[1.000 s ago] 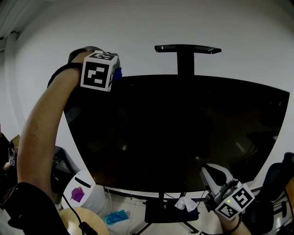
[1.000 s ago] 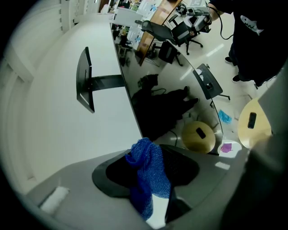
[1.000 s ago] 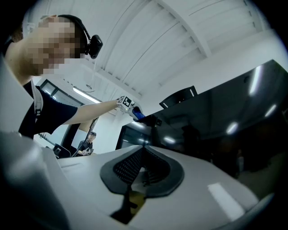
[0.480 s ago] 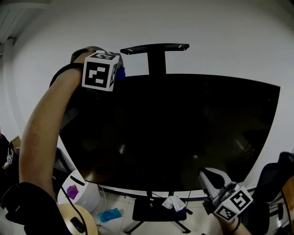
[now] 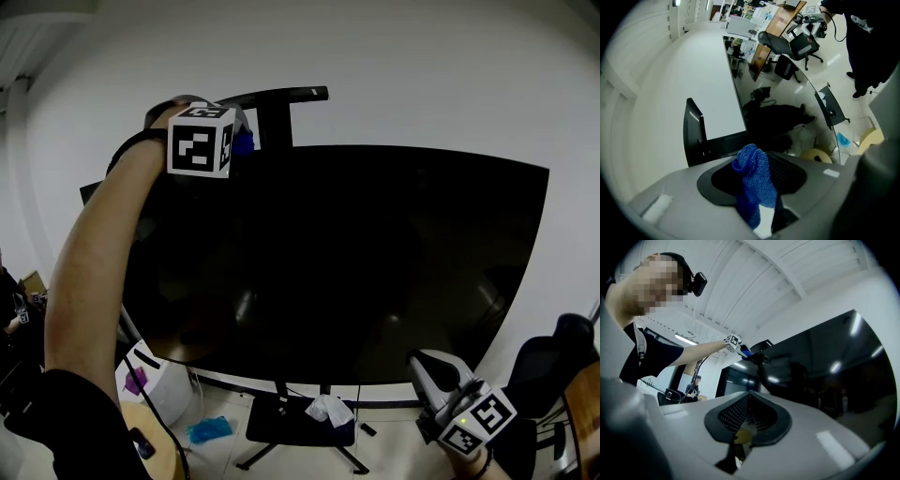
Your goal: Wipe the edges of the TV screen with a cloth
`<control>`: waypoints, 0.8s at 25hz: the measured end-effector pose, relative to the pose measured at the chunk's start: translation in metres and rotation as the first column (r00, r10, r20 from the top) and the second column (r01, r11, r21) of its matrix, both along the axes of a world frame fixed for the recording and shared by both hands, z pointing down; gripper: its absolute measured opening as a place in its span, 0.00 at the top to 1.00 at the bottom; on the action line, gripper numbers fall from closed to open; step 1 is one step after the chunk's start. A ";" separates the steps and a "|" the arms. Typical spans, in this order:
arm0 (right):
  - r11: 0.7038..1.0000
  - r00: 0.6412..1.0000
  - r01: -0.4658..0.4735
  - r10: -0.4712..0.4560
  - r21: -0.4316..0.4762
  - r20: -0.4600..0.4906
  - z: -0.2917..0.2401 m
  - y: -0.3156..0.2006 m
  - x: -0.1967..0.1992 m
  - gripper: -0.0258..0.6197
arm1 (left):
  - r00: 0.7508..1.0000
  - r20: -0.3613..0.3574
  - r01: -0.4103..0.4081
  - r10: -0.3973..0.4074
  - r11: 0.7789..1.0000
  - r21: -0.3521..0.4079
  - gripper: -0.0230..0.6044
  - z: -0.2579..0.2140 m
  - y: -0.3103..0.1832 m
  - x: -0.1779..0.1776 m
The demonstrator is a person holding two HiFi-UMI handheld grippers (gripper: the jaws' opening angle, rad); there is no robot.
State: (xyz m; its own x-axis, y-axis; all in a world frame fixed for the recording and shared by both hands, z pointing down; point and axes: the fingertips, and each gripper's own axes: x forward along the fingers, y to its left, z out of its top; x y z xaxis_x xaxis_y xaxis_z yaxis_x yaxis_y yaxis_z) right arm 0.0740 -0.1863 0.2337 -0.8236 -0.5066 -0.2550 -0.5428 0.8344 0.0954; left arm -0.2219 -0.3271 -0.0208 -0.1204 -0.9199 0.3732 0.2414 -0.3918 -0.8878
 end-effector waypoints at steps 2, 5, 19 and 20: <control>1.000 1.000 -0.012 0.012 -0.007 0.004 0.002 -0.003 0.005 0.94 | 1.000 0.011 -0.027 0.027 1.000 -0.007 0.69 0.000 -0.002 0.016; 0.999 0.999 -0.039 0.039 -0.003 0.008 0.004 -0.006 0.008 0.94 | 0.996 0.013 -0.085 0.085 0.996 -0.025 0.69 0.001 -0.006 0.043; 0.995 0.994 -0.094 0.095 -0.020 0.047 0.014 -0.017 0.055 0.94 | 0.964 -0.051 -0.263 0.260 0.961 -0.088 0.69 -0.003 -0.027 0.173; 0.995 0.994 -0.093 0.094 -0.023 0.047 0.015 -0.019 0.062 0.94 | 0.963 -0.054 -0.268 0.264 0.959 -0.092 0.69 -0.004 -0.029 0.183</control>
